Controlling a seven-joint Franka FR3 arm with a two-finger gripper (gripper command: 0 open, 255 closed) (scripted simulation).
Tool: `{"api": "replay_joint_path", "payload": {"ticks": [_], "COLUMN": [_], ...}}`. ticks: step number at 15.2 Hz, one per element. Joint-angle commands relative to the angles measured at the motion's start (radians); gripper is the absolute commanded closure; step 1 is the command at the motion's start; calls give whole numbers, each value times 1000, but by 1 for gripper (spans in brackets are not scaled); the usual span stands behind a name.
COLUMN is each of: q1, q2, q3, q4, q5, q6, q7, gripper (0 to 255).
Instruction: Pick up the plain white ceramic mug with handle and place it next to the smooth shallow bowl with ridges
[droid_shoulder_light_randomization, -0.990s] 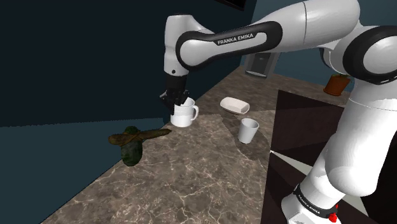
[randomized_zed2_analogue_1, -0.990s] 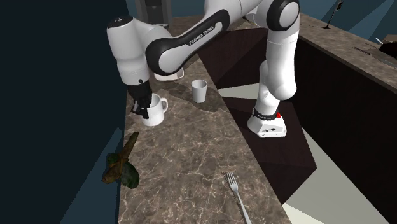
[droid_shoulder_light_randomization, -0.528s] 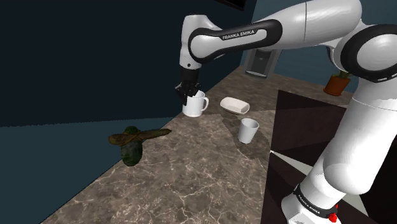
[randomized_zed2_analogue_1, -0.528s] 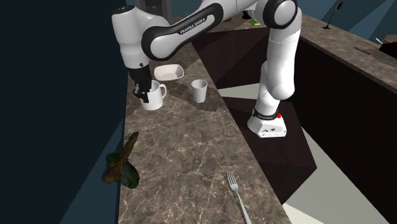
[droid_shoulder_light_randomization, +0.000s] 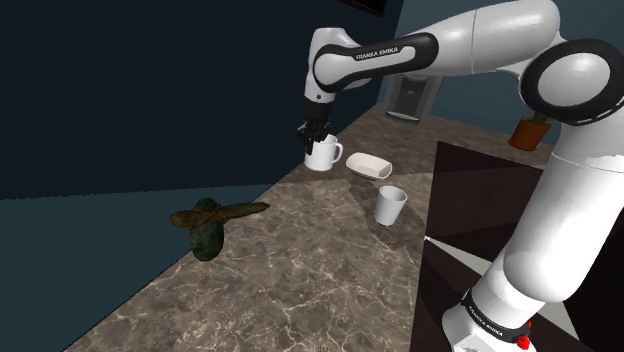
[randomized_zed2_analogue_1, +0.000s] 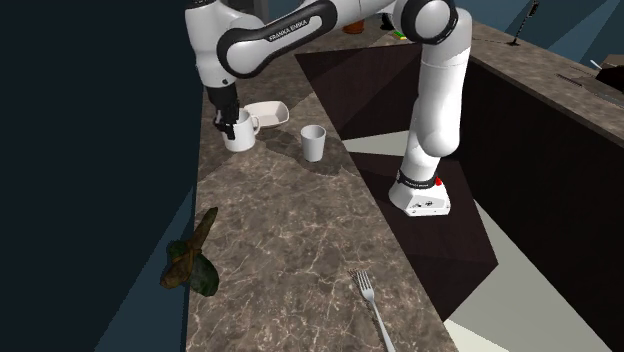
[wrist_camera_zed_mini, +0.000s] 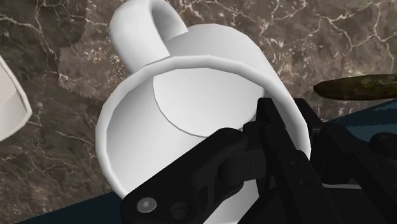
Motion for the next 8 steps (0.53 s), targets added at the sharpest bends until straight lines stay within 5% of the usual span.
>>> {"api": "replay_joint_path", "payload": {"ticks": [1, 8], "q1": [-23, -107], "q2": [17, 95], "q3": [-17, -74], "q4": [22, 132], "q5": [0, 2], "q6": [-4, -35], "q7": [-42, -187], "gripper": [255, 255]}}
